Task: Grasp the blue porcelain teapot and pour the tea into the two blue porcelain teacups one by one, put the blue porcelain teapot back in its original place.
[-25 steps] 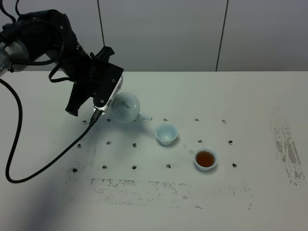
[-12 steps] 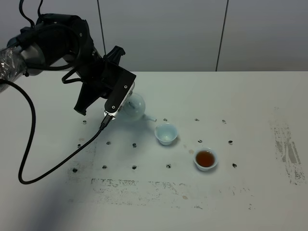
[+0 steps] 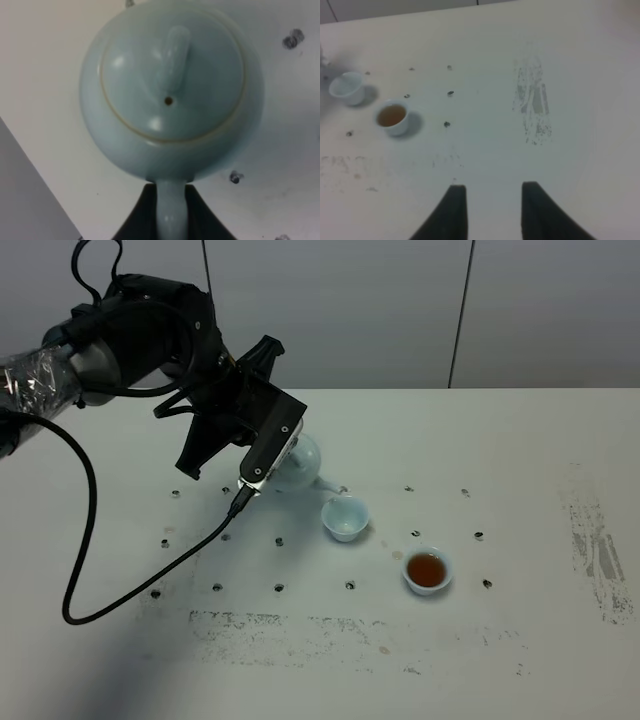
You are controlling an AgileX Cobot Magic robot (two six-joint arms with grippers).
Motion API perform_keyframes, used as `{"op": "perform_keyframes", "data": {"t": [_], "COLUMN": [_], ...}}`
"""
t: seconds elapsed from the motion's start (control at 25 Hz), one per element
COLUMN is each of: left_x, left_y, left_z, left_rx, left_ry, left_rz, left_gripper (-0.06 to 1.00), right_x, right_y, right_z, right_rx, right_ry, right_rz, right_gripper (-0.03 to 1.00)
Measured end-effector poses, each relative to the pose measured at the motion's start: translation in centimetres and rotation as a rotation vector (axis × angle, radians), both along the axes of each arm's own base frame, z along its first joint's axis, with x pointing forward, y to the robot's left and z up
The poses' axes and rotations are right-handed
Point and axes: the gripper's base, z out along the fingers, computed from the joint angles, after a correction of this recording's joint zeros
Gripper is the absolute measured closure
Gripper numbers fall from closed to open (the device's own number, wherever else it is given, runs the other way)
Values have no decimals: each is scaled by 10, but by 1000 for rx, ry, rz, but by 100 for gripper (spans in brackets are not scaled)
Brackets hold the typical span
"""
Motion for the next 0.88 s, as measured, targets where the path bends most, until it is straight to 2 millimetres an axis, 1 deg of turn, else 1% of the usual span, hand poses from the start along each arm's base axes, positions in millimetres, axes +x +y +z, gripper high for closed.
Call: {"op": "perform_keyframes", "data": {"t": [0.32, 0.64, 0.88], "left_x": [0, -5, -6], "left_y": [-4, -22, -28], "left_z": [-1, 1, -2], "left_rx": [74, 77, 152], "left_ry": [-46, -92, -131], "left_rz": [-27, -76, -121], "left_gripper": [83, 83, 83], "right_x": [0, 0, 0], "right_y": [0, 0, 0], "right_z": [0, 0, 0], "right_rx": [0, 0, 0], "right_ry": [0, 0, 0], "right_rz": [0, 0, 0], "right_gripper": [69, 69, 69]}}
